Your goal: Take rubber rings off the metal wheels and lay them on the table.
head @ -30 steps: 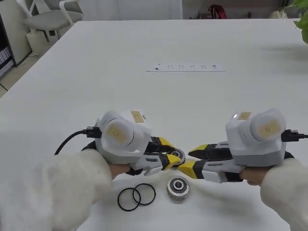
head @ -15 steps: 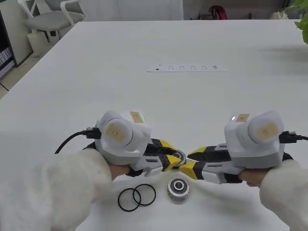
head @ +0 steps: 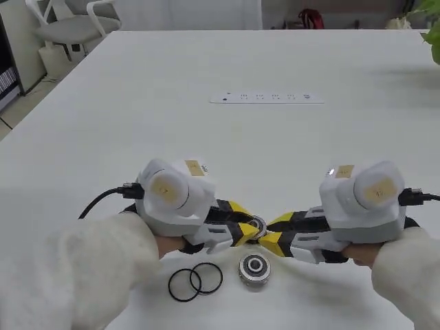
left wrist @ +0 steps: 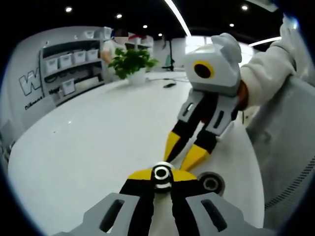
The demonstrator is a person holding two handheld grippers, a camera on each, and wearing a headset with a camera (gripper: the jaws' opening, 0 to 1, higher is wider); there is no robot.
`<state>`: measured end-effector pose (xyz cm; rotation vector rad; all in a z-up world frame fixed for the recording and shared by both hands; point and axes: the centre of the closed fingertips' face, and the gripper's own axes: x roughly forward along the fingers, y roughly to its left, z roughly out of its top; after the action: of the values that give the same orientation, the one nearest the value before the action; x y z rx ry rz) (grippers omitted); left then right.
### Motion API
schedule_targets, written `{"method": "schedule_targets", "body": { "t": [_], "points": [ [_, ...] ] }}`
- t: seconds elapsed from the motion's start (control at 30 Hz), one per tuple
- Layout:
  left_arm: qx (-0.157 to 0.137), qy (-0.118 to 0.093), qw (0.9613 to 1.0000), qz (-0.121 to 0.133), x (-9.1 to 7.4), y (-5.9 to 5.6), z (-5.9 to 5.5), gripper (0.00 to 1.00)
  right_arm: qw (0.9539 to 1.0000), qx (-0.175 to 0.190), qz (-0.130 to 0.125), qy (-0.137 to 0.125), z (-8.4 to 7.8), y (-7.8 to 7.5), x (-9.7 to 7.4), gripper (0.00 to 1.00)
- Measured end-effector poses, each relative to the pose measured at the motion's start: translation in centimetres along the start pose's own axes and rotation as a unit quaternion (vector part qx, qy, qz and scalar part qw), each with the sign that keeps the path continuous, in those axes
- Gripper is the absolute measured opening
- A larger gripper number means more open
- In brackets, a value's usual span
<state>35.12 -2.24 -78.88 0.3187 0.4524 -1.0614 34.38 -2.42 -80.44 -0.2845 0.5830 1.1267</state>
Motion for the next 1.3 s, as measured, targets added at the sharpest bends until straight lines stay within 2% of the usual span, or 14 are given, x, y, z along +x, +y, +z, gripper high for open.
{"method": "schedule_targets", "body": {
  "t": [0.1, 0.17, 0.4, 0.47, 0.57, 0.67, 0.73, 0.83, 1.07, 1.17, 1.3],
  "points": [
    [0.000, 0.000, 1.0000, 0.001, 0.0, 0.0, 0.0, 0.13, 0.9999, -0.012, -0.008, 0.007, -0.2, -0.4, -0.1, 0.04],
    [0.000, 0.000, 1.0000, 0.001, 0.0, 0.0, 0.0, 0.13, 0.9999, -0.004, -0.010, 0.005, -0.2, -0.6, -0.1, 0.01],
    [0.005, 0.000, 1.0000, -0.001, 0.0, -0.2, 0.0, 0.13, 0.9996, 0.009, -0.025, 0.010, -0.2, -1.4, -0.1, 0.00],
    [0.009, 0.000, 1.0000, -0.002, 0.0, -0.2, 0.0, 0.13, 0.9994, 0.019, -0.028, 0.011, -0.3, -1.6, -0.2, 0.00],
    [0.011, -0.001, 0.9999, -0.002, 0.0, -0.2, 0.0, 0.13, 0.9985, 0.051, -0.017, 0.005, -0.3, -1.3, -0.4, 0.00],
    [0.012, -0.002, 0.9999, -0.003, 0.0, -0.2, 0.0, 0.13, 0.9990, 0.041, -0.015, 0.009, -0.3, -1.1, -0.4, 0.02],
    [0.011, -0.003, 0.9999, -0.003, 0.0, -0.2, 0.0, 0.13, 0.9993, 0.033, -0.015, 0.011, -0.4, -0.9, -0.3, 0.12],
    [0.011, -0.004, 0.9999, -0.003, 0.0, -0.2, 0.0, 0.13, 0.9992, 0.041, -0.003, 0.006, -0.1, -0.4, -0.1, 0.22],
    [0.010, -0.004, 0.9999, -0.003, 0.0, -0.2, 0.1, 0.13, 0.9999, -0.002, -0.011, 0.008, 0.1, -0.1, 0.7, 0.25],
    [0.010, -0.004, 0.9999, -0.004, -0.1, -0.2, 0.1, 0.13, 0.9999, -0.005, -0.012, 0.006, 0.3, -0.2, 0.5, 0.20],
    [0.009, -0.005, 0.9999, -0.003, -0.1, -0.2, 0.1, 0.13, 0.9999, -0.006, -0.006, 0.011, 0.1, -0.2, 0.4, 0.18]
  ]
}}
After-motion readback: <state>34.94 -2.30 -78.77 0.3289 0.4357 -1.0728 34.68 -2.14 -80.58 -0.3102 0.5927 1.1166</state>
